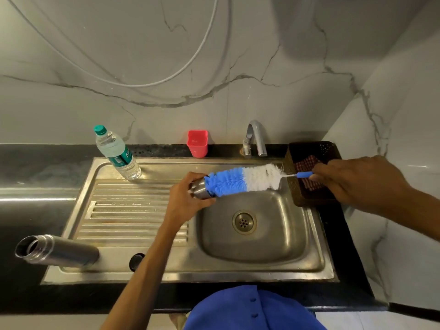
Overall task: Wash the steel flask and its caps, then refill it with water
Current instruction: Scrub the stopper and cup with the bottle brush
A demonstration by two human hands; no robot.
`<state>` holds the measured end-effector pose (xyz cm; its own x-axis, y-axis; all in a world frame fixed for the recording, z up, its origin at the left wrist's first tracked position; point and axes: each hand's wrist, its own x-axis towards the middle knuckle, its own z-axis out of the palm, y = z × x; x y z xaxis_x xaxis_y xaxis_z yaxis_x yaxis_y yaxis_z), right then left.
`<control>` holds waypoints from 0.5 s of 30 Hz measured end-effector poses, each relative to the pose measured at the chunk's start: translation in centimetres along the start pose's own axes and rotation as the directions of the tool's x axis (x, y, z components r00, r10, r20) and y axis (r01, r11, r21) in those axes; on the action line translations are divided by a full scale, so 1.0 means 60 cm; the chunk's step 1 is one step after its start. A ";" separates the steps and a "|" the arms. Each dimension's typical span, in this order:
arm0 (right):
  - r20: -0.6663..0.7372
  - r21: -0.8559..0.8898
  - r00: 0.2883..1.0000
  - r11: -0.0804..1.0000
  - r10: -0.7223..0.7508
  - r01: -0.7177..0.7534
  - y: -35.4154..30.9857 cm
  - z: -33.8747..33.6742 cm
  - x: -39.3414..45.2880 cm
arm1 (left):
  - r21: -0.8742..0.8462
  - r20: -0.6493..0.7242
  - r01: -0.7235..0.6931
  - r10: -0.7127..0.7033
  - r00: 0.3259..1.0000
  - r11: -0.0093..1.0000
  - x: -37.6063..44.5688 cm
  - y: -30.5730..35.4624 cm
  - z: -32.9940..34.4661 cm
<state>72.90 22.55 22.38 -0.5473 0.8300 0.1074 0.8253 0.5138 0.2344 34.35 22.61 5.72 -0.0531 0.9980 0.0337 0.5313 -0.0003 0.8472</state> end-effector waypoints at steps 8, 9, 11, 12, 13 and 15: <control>0.070 0.018 0.996 0.998 0.052 -0.053 -0.006 0.019 -0.014 | -0.026 0.097 -0.123 0.125 0.987 0.992 0.013 0.039 0.012; 0.064 0.035 0.996 0.997 0.063 -0.065 -0.008 0.024 -0.008 | -0.023 0.106 -0.129 0.130 0.986 0.991 0.015 0.043 0.016; 0.058 0.041 0.996 0.996 0.074 -0.076 -0.005 0.026 -0.003 | -0.004 0.127 -0.127 0.126 0.984 0.992 0.013 0.042 0.020; 0.063 0.030 0.996 0.997 0.069 -0.071 -0.001 0.026 -0.005 | 0.000 0.128 -0.117 0.116 0.985 0.993 0.013 0.036 0.015; 0.068 0.021 0.996 0.998 0.057 -0.058 0.002 0.024 -0.010 | -0.004 0.119 -0.099 0.099 0.988 0.995 0.014 0.029 0.008; 0.059 0.013 0.998 1.000 0.028 -0.029 0.001 0.019 -0.017 | -0.035 0.074 -0.061 0.063 0.995 0.998 0.017 0.025 0.000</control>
<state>73.65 22.00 21.20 -0.5150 0.8553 0.0571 0.8424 0.4927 0.2183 35.06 23.61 7.02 0.0435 0.9979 0.0477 0.5032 -0.0632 0.8618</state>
